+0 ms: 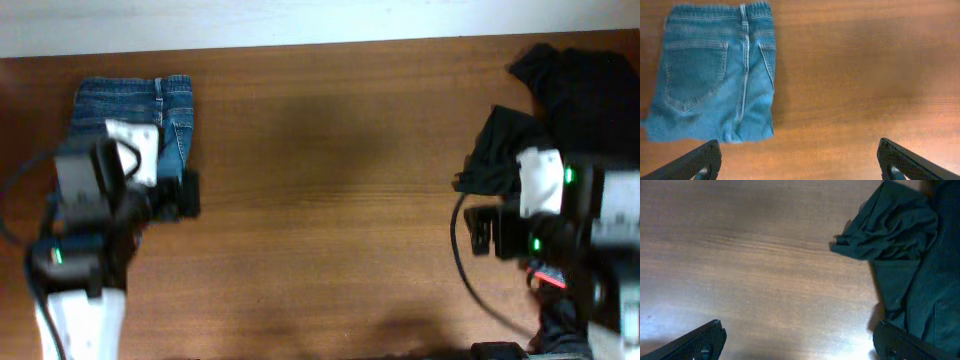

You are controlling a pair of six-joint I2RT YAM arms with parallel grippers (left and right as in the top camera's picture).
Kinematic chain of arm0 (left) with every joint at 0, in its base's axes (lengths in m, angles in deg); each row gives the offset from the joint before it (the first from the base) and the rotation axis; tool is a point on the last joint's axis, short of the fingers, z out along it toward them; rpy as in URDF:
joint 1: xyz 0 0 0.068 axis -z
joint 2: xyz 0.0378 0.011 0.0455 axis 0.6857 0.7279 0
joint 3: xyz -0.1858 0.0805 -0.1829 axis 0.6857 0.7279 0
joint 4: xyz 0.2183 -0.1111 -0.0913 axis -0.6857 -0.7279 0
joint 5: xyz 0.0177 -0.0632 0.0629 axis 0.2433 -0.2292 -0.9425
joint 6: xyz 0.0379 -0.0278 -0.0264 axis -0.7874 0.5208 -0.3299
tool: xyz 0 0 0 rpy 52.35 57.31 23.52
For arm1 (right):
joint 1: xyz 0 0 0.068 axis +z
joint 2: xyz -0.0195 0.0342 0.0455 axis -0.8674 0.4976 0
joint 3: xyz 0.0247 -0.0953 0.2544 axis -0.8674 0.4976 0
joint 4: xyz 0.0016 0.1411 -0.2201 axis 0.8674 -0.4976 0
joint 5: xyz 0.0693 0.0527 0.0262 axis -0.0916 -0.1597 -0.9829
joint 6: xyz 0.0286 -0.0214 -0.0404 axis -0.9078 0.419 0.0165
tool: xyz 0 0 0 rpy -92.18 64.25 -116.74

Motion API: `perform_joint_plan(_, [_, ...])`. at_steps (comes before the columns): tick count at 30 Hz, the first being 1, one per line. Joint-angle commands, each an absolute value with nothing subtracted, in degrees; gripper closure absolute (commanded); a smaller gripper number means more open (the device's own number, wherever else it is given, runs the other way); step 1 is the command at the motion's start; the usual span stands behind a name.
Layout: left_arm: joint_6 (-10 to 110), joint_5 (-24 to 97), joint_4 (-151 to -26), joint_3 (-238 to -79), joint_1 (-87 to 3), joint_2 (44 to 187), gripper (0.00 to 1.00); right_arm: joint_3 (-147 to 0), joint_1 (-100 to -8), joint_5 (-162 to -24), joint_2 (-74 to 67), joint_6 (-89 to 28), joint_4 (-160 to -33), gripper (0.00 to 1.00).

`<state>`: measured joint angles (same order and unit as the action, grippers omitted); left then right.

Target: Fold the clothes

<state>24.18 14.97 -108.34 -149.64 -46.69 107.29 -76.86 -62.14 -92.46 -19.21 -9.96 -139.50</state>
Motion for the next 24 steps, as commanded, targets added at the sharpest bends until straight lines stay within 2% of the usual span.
perform_joint_plan(1, [22.2, 17.2, -106.1, -140.8, -46.8, 96.6, 0.01, -68.5, -61.6, -91.7, -28.5, -9.8, -136.7, 0.01])
perform_joint_plan(9, [22.2, 17.2, -105.7, -131.3, -46.8, 84.2, 0.01, -61.2, -61.6, -88.3, -41.4, -10.1, -132.6, 0.01])
perform_joint_plan(24, [22.2, 17.1, -106.1, -131.1, -46.8, 84.0, 0.01, -61.2, -61.6, -88.4, -41.8, -10.1, -132.7, 0.01])
